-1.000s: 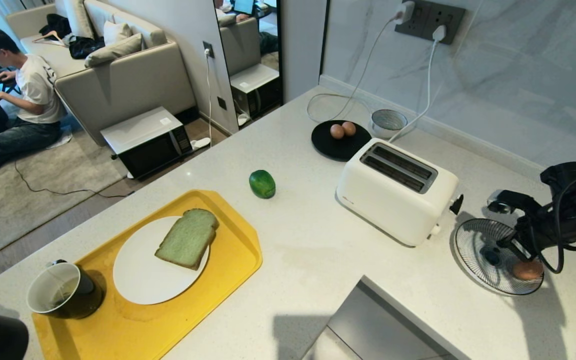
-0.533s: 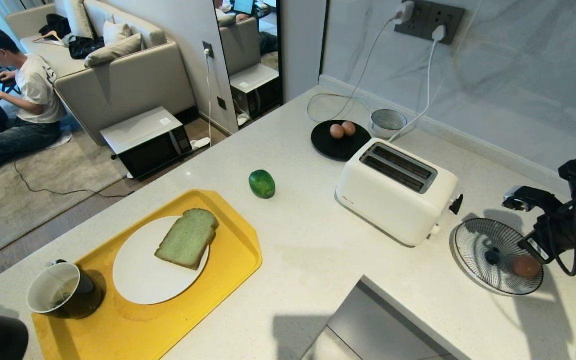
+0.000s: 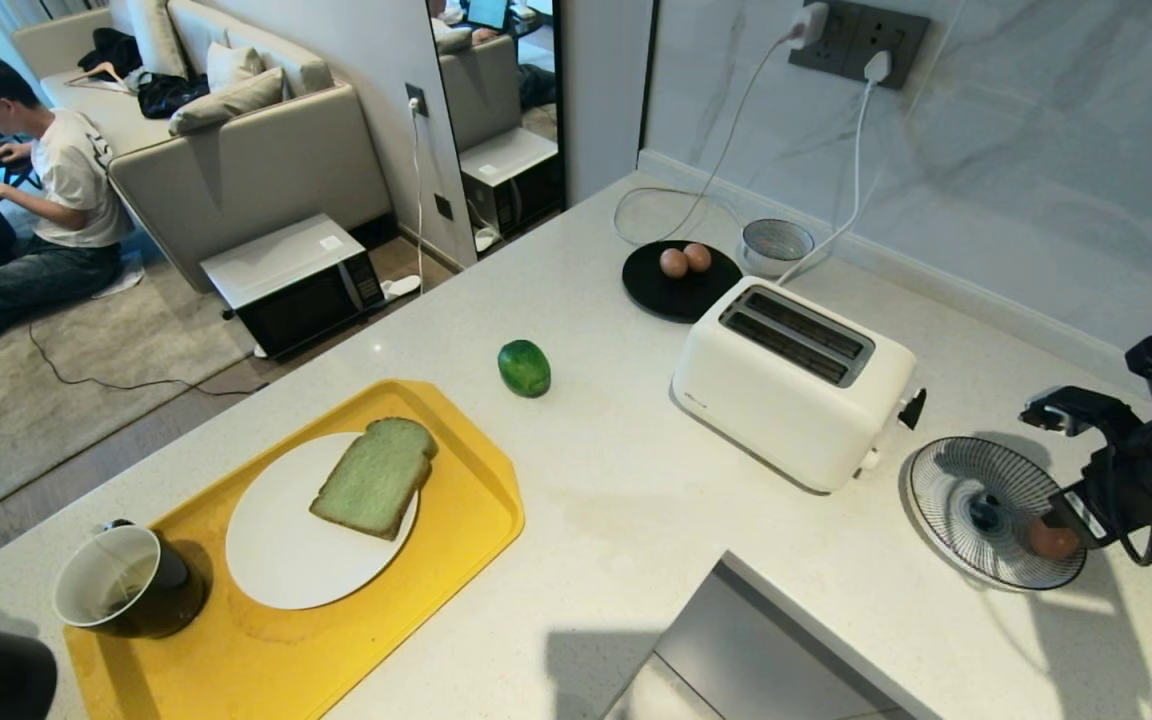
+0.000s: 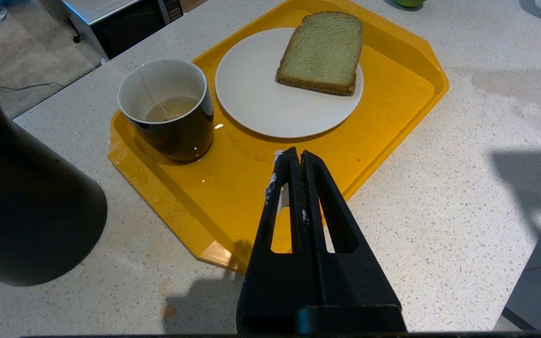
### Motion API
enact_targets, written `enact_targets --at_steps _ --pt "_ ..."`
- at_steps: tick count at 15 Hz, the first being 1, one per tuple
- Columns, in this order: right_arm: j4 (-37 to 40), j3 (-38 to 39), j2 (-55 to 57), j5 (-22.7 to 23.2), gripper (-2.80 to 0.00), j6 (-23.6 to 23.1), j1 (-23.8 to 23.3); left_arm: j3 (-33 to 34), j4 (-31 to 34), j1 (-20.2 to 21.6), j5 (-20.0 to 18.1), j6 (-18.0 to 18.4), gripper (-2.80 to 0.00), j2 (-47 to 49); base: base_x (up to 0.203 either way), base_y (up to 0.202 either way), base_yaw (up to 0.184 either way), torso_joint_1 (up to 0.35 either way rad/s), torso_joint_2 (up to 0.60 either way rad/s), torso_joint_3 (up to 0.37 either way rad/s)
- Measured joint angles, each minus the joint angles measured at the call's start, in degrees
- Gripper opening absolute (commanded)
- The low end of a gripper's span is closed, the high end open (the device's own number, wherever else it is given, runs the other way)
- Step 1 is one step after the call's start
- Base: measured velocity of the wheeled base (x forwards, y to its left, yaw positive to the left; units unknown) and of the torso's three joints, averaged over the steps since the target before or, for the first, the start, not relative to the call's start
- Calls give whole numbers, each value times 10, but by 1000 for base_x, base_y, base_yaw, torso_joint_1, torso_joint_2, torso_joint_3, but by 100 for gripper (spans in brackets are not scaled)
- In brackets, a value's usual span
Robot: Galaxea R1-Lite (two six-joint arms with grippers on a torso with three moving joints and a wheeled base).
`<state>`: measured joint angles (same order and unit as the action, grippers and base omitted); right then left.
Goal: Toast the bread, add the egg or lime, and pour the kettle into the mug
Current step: Pick up the egg
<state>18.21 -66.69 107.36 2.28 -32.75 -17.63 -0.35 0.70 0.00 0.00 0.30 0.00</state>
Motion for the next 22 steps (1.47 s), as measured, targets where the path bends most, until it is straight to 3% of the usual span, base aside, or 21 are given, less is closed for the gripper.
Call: enact_targets --at_steps 2,6,9,14,22 --pt "0 -4 2 -16 0 76 9 0 0 0 0 0 -280 0 0 0 0 0 0 0" --pt "-6 -17 21 -118 0 279 50 0 0 0 0 0 -280 0 0 0 0 0 0 0" --pt "-5 -21 39 -170 0 379 61 0 0 0 0 0 -280 0 0 0 0 0 0 0" --pt "-5 -16 65 -163 0 424 60 0 0 0 0 0 -280 0 0 0 0 0 0 0" --pt "-7 -39 82 -115 0 421 37 0 0 0 0 1 -280 0 0 0 0 0 0 0"
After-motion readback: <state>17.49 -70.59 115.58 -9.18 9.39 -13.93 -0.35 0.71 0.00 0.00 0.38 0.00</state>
